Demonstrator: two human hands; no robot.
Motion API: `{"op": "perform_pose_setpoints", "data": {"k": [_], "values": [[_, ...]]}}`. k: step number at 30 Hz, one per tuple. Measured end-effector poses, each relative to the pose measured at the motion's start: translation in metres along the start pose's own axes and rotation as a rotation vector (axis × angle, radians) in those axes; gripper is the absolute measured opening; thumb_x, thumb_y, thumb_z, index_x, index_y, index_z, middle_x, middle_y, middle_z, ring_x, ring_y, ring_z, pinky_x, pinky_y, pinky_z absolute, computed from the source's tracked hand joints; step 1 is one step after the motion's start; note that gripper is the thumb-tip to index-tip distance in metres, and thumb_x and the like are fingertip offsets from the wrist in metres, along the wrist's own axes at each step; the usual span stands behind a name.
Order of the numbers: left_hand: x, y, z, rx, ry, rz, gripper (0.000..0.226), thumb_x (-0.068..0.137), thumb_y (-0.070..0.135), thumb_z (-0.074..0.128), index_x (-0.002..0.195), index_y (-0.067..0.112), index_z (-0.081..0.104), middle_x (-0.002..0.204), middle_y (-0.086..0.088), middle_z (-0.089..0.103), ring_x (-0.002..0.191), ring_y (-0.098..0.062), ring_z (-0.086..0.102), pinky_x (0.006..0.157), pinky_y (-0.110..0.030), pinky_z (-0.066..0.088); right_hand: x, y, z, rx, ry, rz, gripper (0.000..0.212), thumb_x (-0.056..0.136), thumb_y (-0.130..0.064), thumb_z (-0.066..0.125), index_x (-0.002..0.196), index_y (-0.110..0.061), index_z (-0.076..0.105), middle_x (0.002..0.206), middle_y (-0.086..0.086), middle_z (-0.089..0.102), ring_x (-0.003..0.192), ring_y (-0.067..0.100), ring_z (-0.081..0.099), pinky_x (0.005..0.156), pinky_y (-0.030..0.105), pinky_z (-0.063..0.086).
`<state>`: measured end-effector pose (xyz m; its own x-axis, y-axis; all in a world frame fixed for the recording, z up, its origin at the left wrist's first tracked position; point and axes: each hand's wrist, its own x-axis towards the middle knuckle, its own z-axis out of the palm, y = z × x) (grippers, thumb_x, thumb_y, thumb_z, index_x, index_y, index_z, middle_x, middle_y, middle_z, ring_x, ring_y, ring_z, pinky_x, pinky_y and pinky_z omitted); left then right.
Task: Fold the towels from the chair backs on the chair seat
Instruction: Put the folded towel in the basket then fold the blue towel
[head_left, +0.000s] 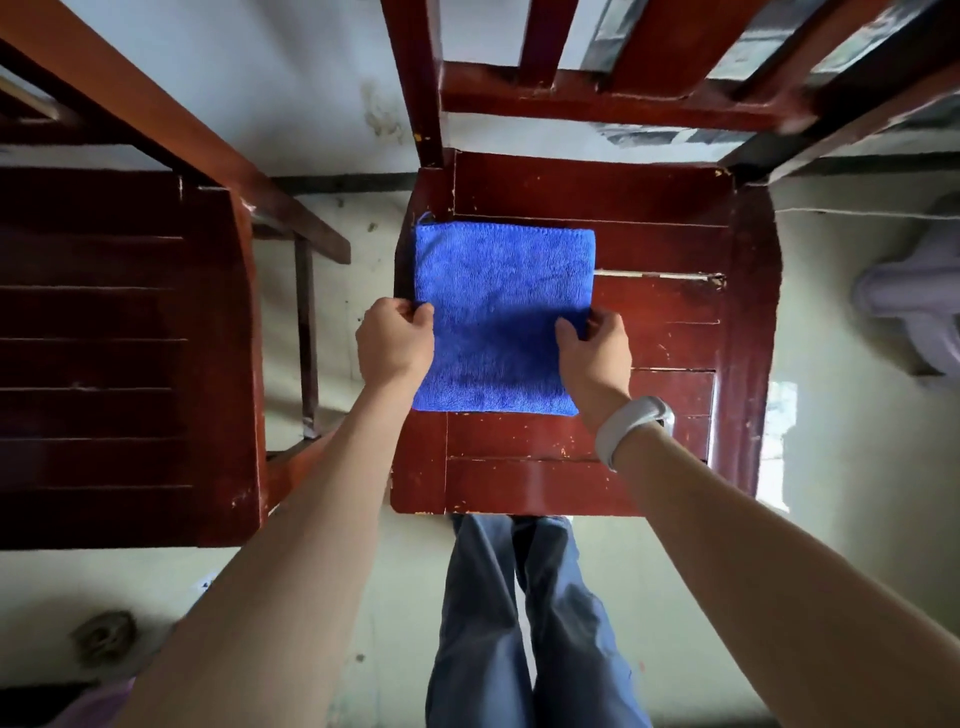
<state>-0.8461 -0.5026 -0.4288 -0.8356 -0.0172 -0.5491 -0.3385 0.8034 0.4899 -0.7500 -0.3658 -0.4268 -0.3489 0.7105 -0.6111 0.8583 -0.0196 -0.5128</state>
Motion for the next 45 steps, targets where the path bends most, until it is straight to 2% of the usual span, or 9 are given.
{"op": "perform_pose_setpoints", "data": {"k": [7,11,13,20,24,30,36,42,45], "values": [[0.004,0.010,-0.001,0.114,-0.089,-0.038,0.025,0.087,0.025,0.054,0.097,0.004,0.065,0.105,-0.017,0.063,0.096,-0.035,0.061,0.084,-0.042,0.052,0.000,-0.005,-0.004,0.042,-0.054,0.048,0.039,0.089,-0.018,0.053,0.124,-0.001,0.048,0.120,0.017,0.056,0.108,0.031,0.053,0.095,0.041,0.043],[-0.008,0.015,-0.005,0.093,-0.090,0.087,0.019,0.086,0.023,0.055,0.095,0.006,0.058,0.097,-0.008,0.061,0.089,-0.026,0.057,0.081,-0.039,0.048,-0.006,-0.006,-0.010,0.178,-0.114,0.020,0.026,0.089,-0.009,0.049,0.113,0.000,0.051,0.091,0.008,0.054,0.076,0.021,0.049,0.060,0.023,0.043],[-0.015,0.016,-0.008,0.047,-0.124,0.088,0.021,0.088,0.022,0.054,0.100,0.005,0.053,0.091,-0.004,0.057,0.083,-0.023,0.053,0.073,-0.031,0.041,-0.010,-0.005,-0.016,0.215,-0.142,0.014,0.026,0.090,-0.007,0.046,0.115,-0.002,0.050,0.092,0.006,0.053,0.072,0.018,0.047,0.050,0.020,0.036],[-0.017,0.022,0.000,-0.030,-0.167,0.067,0.025,0.086,0.019,0.059,0.107,0.005,0.059,0.106,-0.008,0.063,0.090,-0.020,0.058,0.077,-0.028,0.045,-0.011,0.014,-0.031,0.236,-0.129,0.039,0.032,0.091,-0.007,0.044,0.123,-0.006,0.047,0.094,0.007,0.051,0.063,0.013,0.044,0.050,0.022,0.037],[-0.023,0.016,0.011,0.202,-0.081,0.202,0.027,0.086,0.020,0.060,0.107,0.003,0.063,0.111,-0.017,0.061,0.101,-0.031,0.056,0.084,-0.038,0.045,-0.006,0.025,-0.038,0.173,-0.064,0.044,0.033,0.092,-0.009,0.045,0.125,-0.006,0.048,0.098,0.006,0.052,0.083,0.021,0.049,0.071,0.027,0.038],[-0.044,0.011,0.030,0.475,0.085,0.459,0.020,0.087,0.013,0.056,0.100,-0.001,0.057,0.104,-0.022,0.058,0.100,-0.040,0.051,0.082,-0.046,0.041,-0.002,0.031,-0.032,0.214,-0.065,0.088,0.035,0.092,-0.009,0.045,0.126,-0.007,0.047,0.103,0.009,0.057,0.087,0.021,0.051,0.076,0.028,0.040],[-0.030,0.024,0.029,0.086,-0.003,0.088,0.022,0.084,0.010,0.060,0.102,-0.001,0.062,0.111,-0.020,0.060,0.103,-0.033,0.056,0.086,-0.032,0.039,-0.003,0.032,-0.030,0.216,-0.048,0.079,0.035,0.091,-0.010,0.046,0.126,-0.007,0.048,0.116,0.014,0.060,0.087,0.020,0.051,0.077,0.028,0.041],[-0.025,0.027,0.018,0.023,-0.146,0.050,0.024,0.083,0.013,0.064,0.104,0.004,0.059,0.109,-0.011,0.063,0.098,-0.023,0.060,0.078,-0.024,0.042,-0.007,0.029,-0.035,0.217,-0.040,0.065,0.031,0.091,-0.010,0.047,0.122,-0.007,0.050,0.100,0.009,0.056,0.085,0.021,0.050,0.074,0.029,0.040],[-0.029,0.033,0.013,-0.013,-0.190,0.031,0.023,0.083,0.015,0.063,0.103,0.006,0.056,0.100,-0.006,0.061,0.080,-0.016,0.055,0.071,-0.026,0.043,-0.016,0.028,-0.045,0.263,-0.048,0.062,0.027,0.090,-0.008,0.047,0.117,-0.008,0.053,0.089,0.008,0.054,0.078,0.020,0.048,0.068,0.026,0.037]]}}
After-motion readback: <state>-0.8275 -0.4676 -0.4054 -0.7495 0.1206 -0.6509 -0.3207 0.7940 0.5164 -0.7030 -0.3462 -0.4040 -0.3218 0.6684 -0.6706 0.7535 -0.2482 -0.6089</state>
